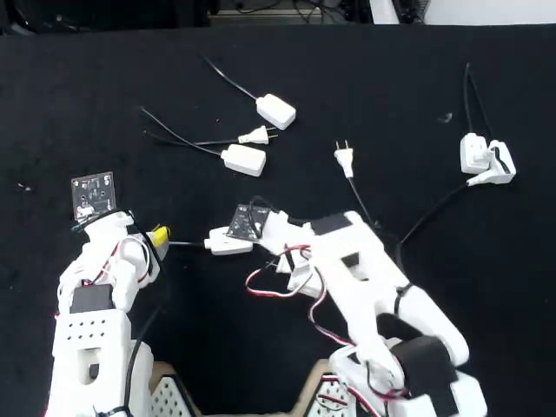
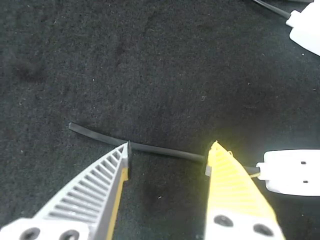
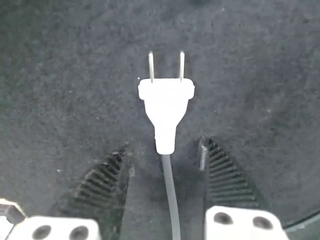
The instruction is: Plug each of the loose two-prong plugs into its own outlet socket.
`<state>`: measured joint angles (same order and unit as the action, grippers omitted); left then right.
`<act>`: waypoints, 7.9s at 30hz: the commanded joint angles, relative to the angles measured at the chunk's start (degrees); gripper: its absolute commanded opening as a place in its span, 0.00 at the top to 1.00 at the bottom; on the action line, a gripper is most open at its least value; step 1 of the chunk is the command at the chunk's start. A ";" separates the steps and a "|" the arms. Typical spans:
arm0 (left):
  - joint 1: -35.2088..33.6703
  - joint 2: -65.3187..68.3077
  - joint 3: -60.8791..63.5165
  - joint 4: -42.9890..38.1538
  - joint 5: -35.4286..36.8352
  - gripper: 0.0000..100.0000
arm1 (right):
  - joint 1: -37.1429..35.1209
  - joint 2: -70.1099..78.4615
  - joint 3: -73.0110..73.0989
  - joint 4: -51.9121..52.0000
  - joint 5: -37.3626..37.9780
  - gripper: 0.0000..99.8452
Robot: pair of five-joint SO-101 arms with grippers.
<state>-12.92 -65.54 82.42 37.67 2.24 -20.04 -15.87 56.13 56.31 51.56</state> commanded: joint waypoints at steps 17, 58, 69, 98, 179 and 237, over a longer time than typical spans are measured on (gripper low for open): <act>1.36 -0.44 -0.75 0.09 0.18 0.74 | 0.70 -25.27 -6.73 5.45 -6.51 0.99; 19.30 -22.07 -7.60 3.96 0.53 0.74 | -18.29 -22.81 -3.82 -17.32 -38.42 0.99; 12.09 -27.34 -1.36 4.04 -2.29 0.74 | -23.12 -31.69 -4.00 -10.37 -37.89 0.99; 12.09 -27.87 5.93 3.96 -2.11 0.74 | -23.38 -31.78 -7.16 -10.02 -35.16 0.99; 2.51 13.71 -6.37 5.63 -2.29 0.74 | -11.87 19.21 -49.89 24.26 28.40 0.99; 2.42 13.71 -6.37 5.63 -2.29 0.74 | -12.75 25.36 -61.41 30.68 28.48 0.99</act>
<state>-9.85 -52.09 79.08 44.18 0.13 -32.44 9.54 -2.24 86.99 79.52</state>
